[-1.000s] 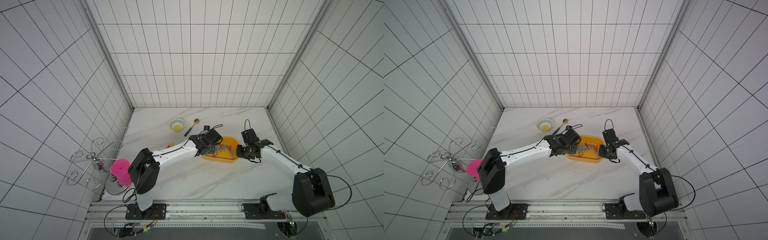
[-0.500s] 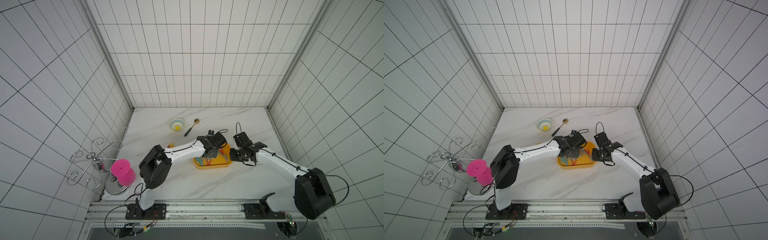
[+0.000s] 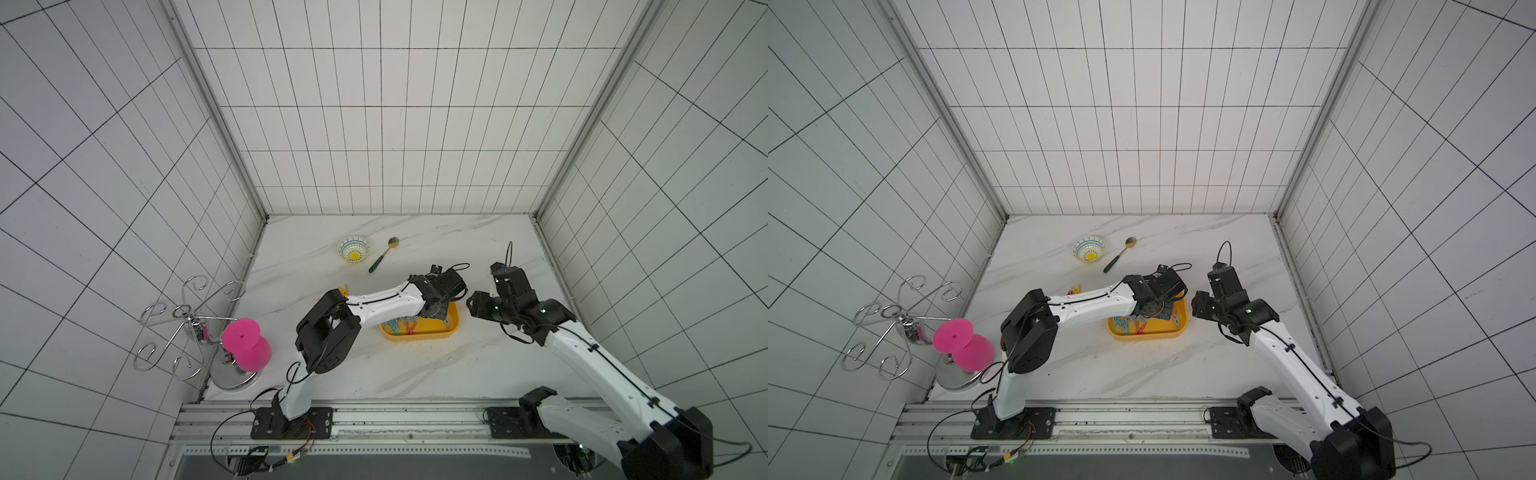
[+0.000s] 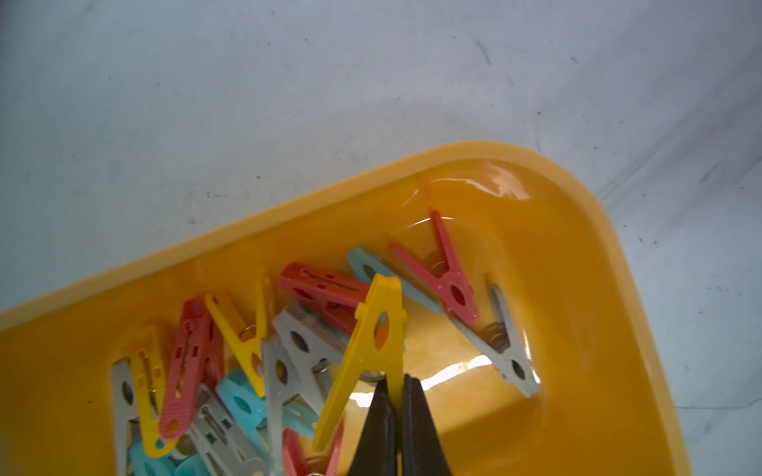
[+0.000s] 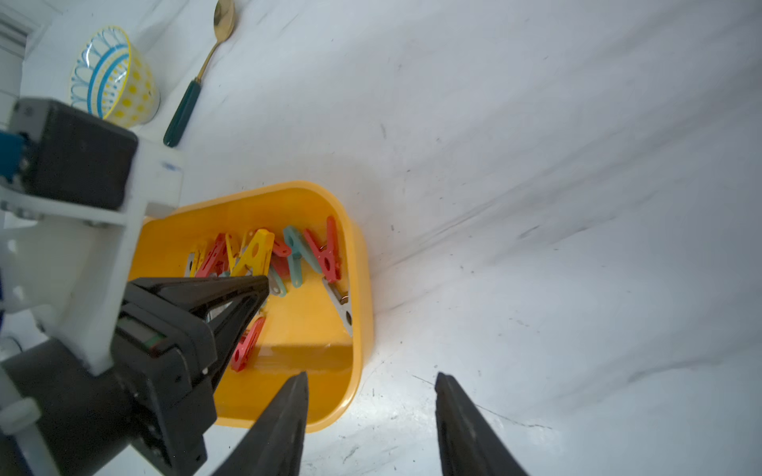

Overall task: Put the clothespins into the storage box
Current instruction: Place the clothespin in the storage box.

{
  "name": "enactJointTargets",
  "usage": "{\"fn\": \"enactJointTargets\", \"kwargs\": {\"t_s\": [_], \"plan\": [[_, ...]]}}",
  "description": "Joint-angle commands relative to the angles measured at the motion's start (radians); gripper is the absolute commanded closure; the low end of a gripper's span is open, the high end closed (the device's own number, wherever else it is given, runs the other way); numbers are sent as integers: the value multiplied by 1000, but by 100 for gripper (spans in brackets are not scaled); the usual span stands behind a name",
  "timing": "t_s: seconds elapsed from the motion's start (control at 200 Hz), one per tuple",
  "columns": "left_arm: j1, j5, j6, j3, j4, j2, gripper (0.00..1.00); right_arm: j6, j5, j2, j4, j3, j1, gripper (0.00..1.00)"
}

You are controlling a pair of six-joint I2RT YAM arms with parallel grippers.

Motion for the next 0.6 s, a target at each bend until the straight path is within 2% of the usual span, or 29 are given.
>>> {"fn": "enactJointTargets", "kwargs": {"t_s": [0.0,0.18,0.34,0.43,0.595], "plan": [[-19,21,0,49,17,48,95,-26,40,-6,-107,-3,-52,45],[-27,47,10,90,16,109,92,-27,45,-6,-116,1,-89,45],[-28,58,25,89,6,114,85,-25,43,4,-111,3,-94,44],[-27,40,26,66,7,75,79,-25,39,5,-102,-1,-95,44],[-23,-23,36,-1,19,-56,75,-28,42,16,-101,-7,-96,44]]}}
